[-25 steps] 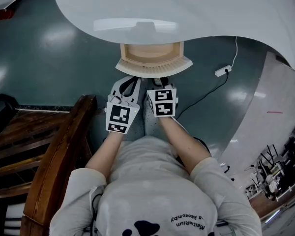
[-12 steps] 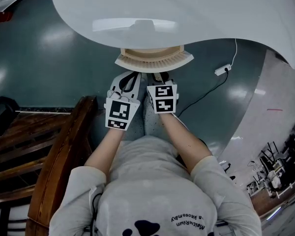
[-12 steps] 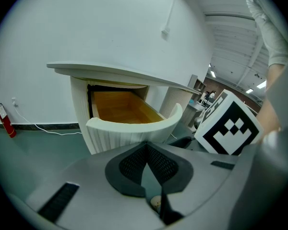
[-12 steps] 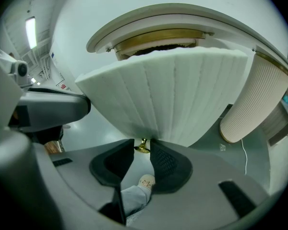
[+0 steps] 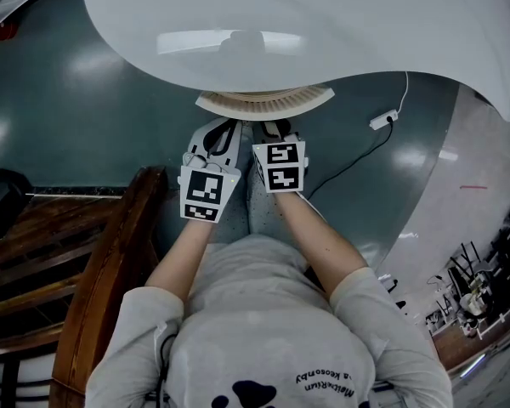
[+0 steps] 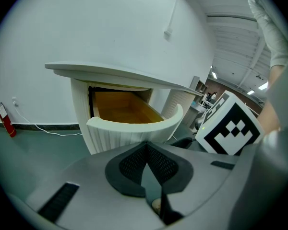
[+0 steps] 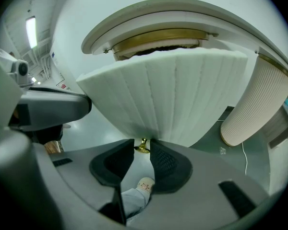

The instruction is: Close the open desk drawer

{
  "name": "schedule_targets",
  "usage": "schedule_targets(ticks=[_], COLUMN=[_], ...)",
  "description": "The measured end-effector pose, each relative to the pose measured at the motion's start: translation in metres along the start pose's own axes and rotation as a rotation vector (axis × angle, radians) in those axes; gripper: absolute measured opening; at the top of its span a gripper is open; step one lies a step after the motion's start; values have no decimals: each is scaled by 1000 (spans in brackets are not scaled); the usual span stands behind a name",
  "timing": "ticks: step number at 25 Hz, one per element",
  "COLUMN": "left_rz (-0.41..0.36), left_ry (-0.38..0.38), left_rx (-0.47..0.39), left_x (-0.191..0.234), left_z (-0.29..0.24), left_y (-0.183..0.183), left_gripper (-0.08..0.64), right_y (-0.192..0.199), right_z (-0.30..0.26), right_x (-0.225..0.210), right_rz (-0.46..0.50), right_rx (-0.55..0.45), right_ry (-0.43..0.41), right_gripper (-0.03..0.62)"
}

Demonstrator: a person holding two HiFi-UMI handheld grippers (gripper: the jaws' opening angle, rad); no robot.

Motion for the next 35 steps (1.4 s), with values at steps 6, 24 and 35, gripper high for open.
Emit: schedule_targets(ticks=[6,24,35], left_rz=[4,13,3], left_ry=[4,-3,-19], left_rx=[-10,-41,-73], left_x=[4,21,36], left_z=[-5,-18,-35], left_y=[-7,-29,-51], left_gripper=[11,9,9], right_y=[-7,-34,-59], right_z=[-3,-17,-31], right_x=[-4,-13,-26], right_rz=[-3,4,15], right_rx=[-1,-22,-50], right_ry=[-1,5,18], right_gripper=[114,112,112])
Point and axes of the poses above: the fingertips, and each gripper's own axes: z backward along the fingers, x to its left, y out of its underside, the point moved 4 cm from there along z, backward along the fingers, and after that the axes turned 7 degrees about z, right-handed, at the moved point
